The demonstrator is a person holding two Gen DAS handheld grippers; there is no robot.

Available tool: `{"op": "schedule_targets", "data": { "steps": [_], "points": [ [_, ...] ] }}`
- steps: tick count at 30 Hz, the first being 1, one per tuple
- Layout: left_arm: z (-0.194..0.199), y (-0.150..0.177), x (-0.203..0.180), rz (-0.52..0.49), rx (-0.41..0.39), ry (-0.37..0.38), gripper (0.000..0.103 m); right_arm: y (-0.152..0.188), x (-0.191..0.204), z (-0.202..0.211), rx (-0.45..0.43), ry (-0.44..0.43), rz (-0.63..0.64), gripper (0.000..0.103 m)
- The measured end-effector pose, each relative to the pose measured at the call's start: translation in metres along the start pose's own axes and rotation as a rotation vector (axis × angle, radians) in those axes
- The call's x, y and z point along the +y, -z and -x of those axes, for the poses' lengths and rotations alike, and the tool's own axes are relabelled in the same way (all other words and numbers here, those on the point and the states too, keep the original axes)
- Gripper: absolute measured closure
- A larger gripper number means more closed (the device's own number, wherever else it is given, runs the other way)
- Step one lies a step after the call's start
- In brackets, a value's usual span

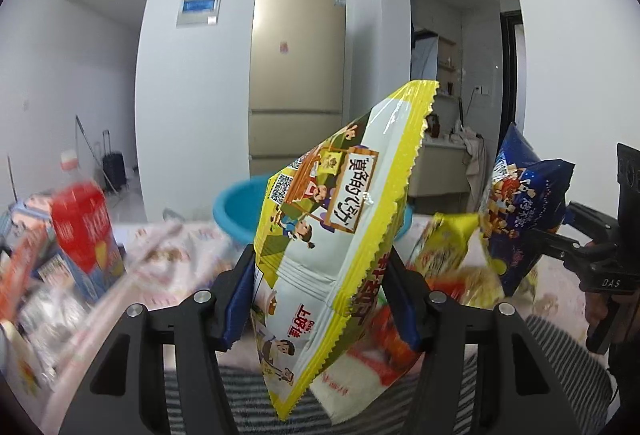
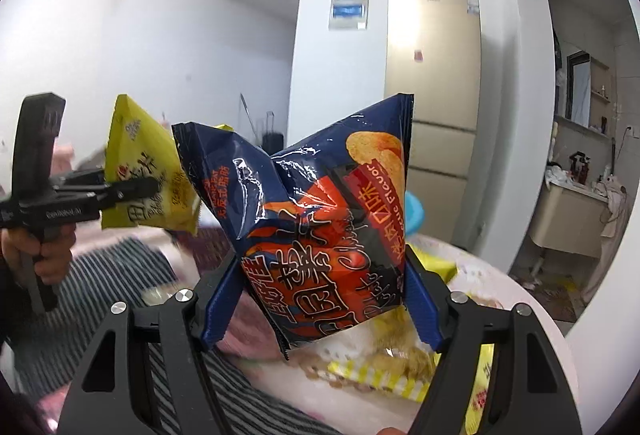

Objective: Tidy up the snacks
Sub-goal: 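Lift both held bags over the light-blue basin with both tools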

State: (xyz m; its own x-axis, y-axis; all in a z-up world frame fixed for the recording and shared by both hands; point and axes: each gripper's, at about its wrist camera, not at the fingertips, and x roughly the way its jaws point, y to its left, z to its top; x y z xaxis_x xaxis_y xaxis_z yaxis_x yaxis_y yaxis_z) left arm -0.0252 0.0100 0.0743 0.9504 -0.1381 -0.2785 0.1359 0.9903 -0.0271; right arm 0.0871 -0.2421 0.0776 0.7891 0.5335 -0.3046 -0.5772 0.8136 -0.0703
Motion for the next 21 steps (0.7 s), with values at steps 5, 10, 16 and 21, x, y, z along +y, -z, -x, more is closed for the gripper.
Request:
{"op": "schedule_targets", "data": {
  "steps": [5, 10, 16, 21],
  "points": [
    [0.025, -0.044, -0.018, -0.029, -0.115, 0.036, 0.041, -0.031, 0.010, 0.001, -0.066, -0.043, -0.017, 0.031],
    [0.028, -0.086, -0.026, -0.022, -0.175, 0.034, 0.041, -0.078, 0.017, 0.002, -0.155, -0.042, -0.036, 0.031],
    [0.025, -0.138, -0.023, -0.002, -0.212, 0.030, 0.041, -0.139, 0.025, -0.004, -0.242, -0.030, -0.025, 0.031],
    [0.012, -0.170, -0.012, 0.043, -0.197, 0.037, 0.041, -0.166, 0.025, -0.020, -0.283, -0.039, -0.055, 0.031]
  ]
}}
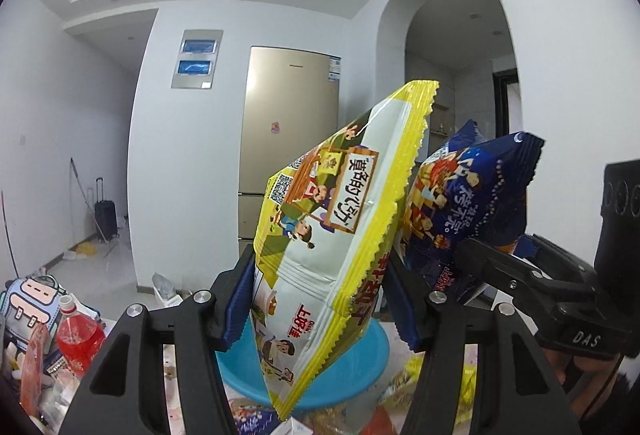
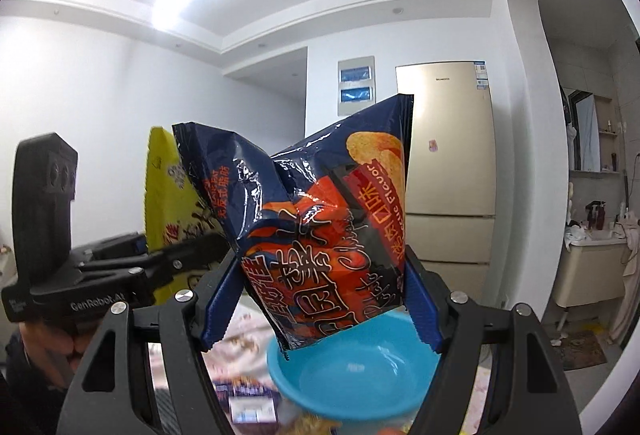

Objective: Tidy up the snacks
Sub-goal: 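Lift both held bags over the light-blue basin with both tools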

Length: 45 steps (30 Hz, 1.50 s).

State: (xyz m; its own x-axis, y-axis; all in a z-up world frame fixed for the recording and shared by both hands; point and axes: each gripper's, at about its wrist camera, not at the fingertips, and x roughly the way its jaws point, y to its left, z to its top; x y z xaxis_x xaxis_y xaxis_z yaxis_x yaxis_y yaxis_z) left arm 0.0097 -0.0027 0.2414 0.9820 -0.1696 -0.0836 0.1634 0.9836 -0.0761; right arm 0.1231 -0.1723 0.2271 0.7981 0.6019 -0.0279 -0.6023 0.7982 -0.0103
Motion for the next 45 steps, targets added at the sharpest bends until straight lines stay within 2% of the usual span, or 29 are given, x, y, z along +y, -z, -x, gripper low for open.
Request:
{"op": "schedule_targets", "data": {
  "steps": [5, 9, 15, 18, 22, 26, 29, 30, 34, 41, 45],
  "points": [
    [-0.031, -0.011, 0.021, 0.044, 0.025, 0.006, 0.041, -0.008, -0.001, -0.024, -0.021, 0.024, -0.013, 0.031],
    [-0.055, -0.002, 0.030, 0.063, 0.053, -0.002, 0.041, -0.003, -0.001, -0.039, -0.019, 0.036, -0.023, 0.030],
    [-0.094, 0.023, 0.039, 0.047, 0.098, -0.039, 0.041, 0.020, -0.010, -0.066, 0.044, 0.047, -0.015, 0.030],
    [-0.111, 0.030, 0.046, 0.061, 0.133, -0.038, 0.041, 0.037, -0.020, -0.075, 0.039, 0.025, -0.037, 0.029],
    [-0.132, 0.038, 0.047, 0.053, 0.172, -0.070, 0.041, 0.049, -0.034, -0.091, 0.104, 0.031, -0.079, 0.029],
    [-0.149, 0.049, 0.041, 0.032, 0.222, -0.092, 0.041, 0.056, -0.053, -0.105, 0.189, 0.013, -0.216, 0.027],
    [-0.158, 0.059, 0.040, 0.026, 0.272, -0.104, 0.041, 0.062, -0.057, -0.115, 0.254, 0.055, -0.209, 0.027],
    [-0.166, 0.063, 0.042, 0.045, 0.319, -0.103, 0.041, 0.065, -0.059, -0.119, 0.272, 0.063, -0.216, 0.027],
    [-0.180, 0.080, 0.050, 0.075, 0.397, -0.097, 0.041, 0.074, -0.069, -0.130, 0.319, 0.071, -0.250, 0.027],
    [-0.212, 0.100, 0.051, 0.050, 0.479, -0.121, 0.041, 0.090, -0.067, -0.148, 0.416, 0.091, -0.230, 0.027],
    [-0.211, 0.116, 0.054, 0.045, 0.505, -0.124, 0.041, 0.103, -0.072, -0.152, 0.452, 0.091, -0.252, 0.027]
  ]
}}
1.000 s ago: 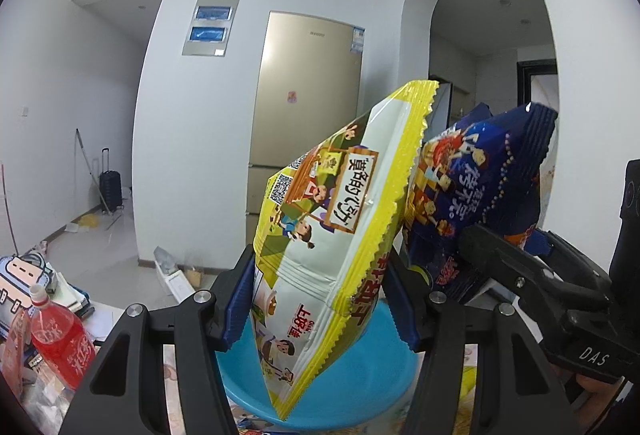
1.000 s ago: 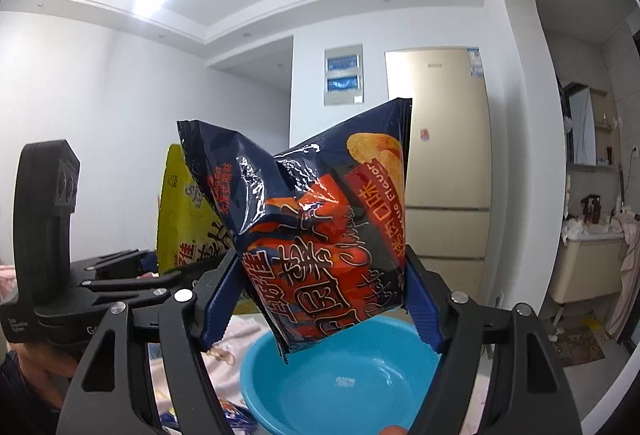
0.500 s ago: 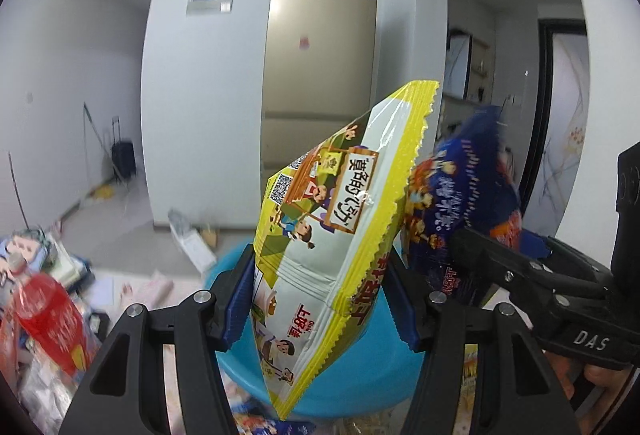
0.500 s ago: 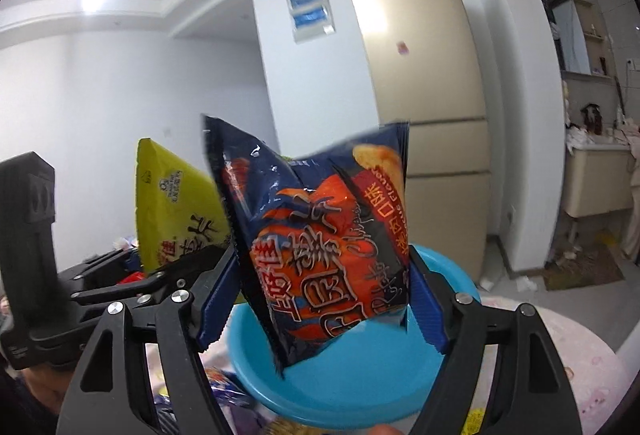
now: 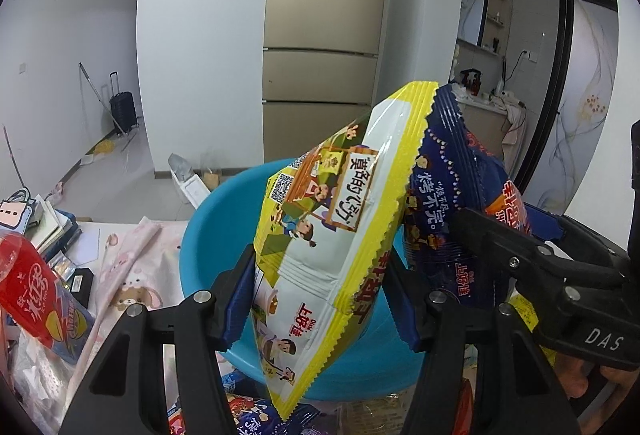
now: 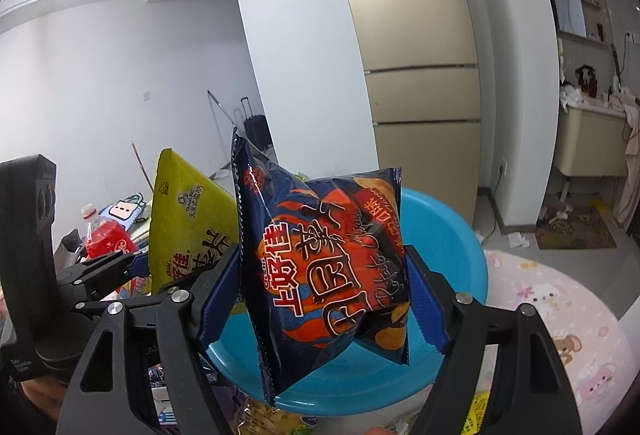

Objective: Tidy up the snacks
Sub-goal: 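Lift both held bags over the light-blue basin with both tools, then open both tools to drop the bags into the basin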

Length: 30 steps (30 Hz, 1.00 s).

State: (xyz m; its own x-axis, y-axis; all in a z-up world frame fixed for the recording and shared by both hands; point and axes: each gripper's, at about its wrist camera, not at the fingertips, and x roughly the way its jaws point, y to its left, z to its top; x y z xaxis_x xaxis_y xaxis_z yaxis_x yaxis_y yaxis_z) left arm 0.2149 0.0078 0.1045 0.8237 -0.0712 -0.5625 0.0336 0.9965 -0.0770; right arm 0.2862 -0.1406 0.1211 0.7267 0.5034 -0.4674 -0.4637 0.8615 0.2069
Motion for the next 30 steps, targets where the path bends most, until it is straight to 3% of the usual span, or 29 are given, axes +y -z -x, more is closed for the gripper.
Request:
{"op": "schedule_targets", "data": {
  "steps": [19, 22, 23, 25, 27, 30],
  "points": [
    [-0.008, 0.003, 0.009, 0.057, 0.025, 0.026, 0.041, 0.006, 0.001, -0.008, 0.018, 0.008, -0.002, 0.027],
    [-0.009, 0.003, 0.013, 0.083, 0.024, 0.048, 0.040, 0.005, 0.000, -0.006, 0.007, 0.002, -0.009, 0.019],
    [-0.010, 0.002, 0.014, 0.087, 0.024, 0.046, 0.037, 0.005, 0.000, -0.004, 0.001, 0.001, -0.012, 0.013],
    [-0.008, 0.001, 0.014, 0.082, 0.011, 0.008, 0.000, 0.004, 0.000, -0.001, -0.012, -0.009, -0.019, 0.006],
    [-0.004, 0.001, 0.015, 0.071, -0.029, -0.061, 0.000, 0.002, -0.002, 0.004, -0.030, -0.012, -0.036, 0.000],
    [0.003, -0.002, 0.018, 0.075, -0.051, -0.036, 0.000, -0.002, -0.003, 0.011, -0.051, 0.012, -0.028, 0.000]
  ]
}}
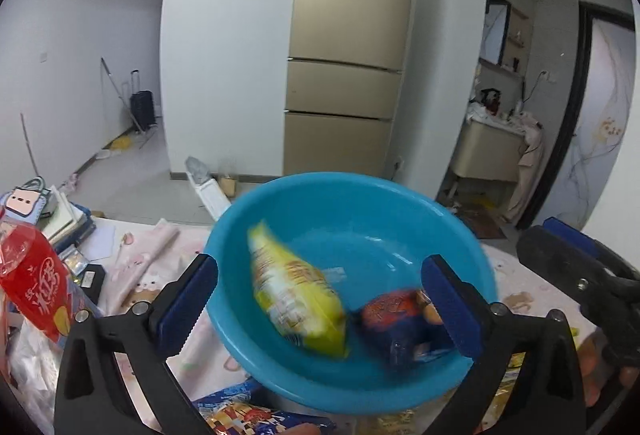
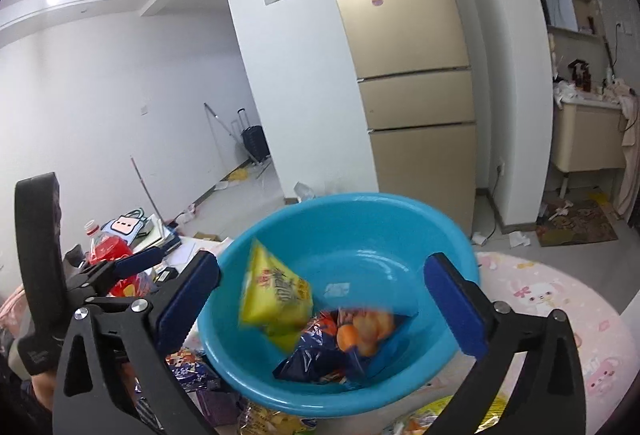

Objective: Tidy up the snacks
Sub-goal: 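Open both tools to drop the bags into the basin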

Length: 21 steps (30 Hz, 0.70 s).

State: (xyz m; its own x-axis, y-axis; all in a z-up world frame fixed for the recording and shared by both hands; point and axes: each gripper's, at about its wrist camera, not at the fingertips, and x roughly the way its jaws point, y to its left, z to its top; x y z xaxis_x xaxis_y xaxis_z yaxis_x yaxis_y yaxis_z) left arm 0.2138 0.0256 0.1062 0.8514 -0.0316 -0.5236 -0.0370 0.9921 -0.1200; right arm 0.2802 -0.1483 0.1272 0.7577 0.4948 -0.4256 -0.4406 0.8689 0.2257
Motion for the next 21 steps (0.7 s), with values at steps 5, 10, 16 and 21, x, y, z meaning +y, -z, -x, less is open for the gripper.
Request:
{"op": "schedule_targets", "data": {
  "steps": [5, 10, 16, 21],
  "points": [
    [0.018, -0.006, -0.003, -0.011, -0.042, 0.006, 0.000, -0.007, 0.002, 0.015, -0.040, -0.007, 0.008, 0.000],
    [0.048, -0.014, -0.012, -0.029, -0.106, 0.021, 0.000, -0.015, 0.007, 0.040, -0.109, -0.007, 0.036, 0.000],
    [0.084, -0.019, -0.021, -0.053, -0.179, 0.048, 0.000, -0.021, 0.019, 0.068, -0.196, 0.003, 0.077, 0.000],
    [0.107, -0.024, -0.027, -0.072, -0.228, 0.063, 0.000, -0.023, 0.033, 0.087, -0.256, -0.011, 0.109, 0.000]
  ]
}}
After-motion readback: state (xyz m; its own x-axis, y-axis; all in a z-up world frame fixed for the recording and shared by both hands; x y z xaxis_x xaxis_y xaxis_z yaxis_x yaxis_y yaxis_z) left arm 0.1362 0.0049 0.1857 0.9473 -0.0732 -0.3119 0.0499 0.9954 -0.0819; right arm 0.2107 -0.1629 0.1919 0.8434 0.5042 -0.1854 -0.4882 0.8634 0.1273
